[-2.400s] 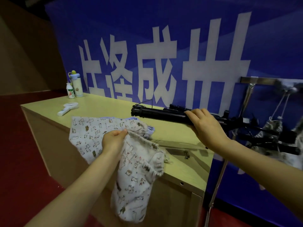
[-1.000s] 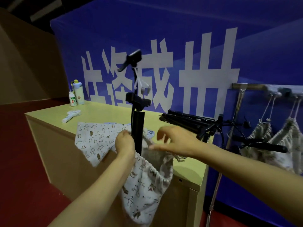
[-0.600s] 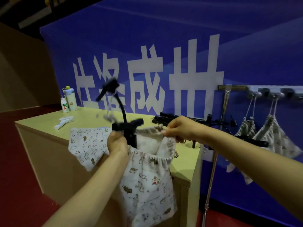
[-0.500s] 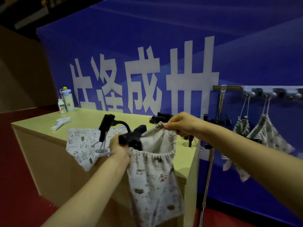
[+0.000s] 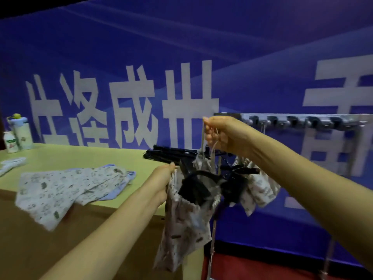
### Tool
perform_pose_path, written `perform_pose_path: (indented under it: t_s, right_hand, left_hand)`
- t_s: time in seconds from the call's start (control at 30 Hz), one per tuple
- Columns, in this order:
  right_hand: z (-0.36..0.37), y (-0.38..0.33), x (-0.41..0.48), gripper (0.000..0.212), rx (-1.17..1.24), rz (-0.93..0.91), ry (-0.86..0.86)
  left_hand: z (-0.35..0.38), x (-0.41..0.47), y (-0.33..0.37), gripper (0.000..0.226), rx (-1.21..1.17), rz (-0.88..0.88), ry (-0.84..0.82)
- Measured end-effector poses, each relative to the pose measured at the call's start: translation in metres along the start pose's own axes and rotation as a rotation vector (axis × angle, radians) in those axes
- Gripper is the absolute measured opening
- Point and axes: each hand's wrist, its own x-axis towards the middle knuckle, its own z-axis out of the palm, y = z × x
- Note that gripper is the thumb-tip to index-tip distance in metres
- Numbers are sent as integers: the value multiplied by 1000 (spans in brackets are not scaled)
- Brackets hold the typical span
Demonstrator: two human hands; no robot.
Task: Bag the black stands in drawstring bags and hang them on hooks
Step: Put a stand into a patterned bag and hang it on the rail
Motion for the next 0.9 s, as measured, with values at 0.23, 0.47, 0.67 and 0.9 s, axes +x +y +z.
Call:
perform_pose_path:
  t_s: [0.23,0.47,0.67,0.9]
  right_hand:
    - [-51,-33,-28,30,-41,3,48]
    - [-114,-56,-62,29,-93,23,193]
    - [-174,-60,-48,29,-247,65,360]
    - [-252,-52,-25,24,-620,233,437]
  left_hand:
    - [87,4,-8,32,6,-22,-194]
    - [206,17,-22,34,105,-87,-392]
    - [271,45,-27,27,204,-79,-409]
    - [298,86,-34,29,247,37,-530]
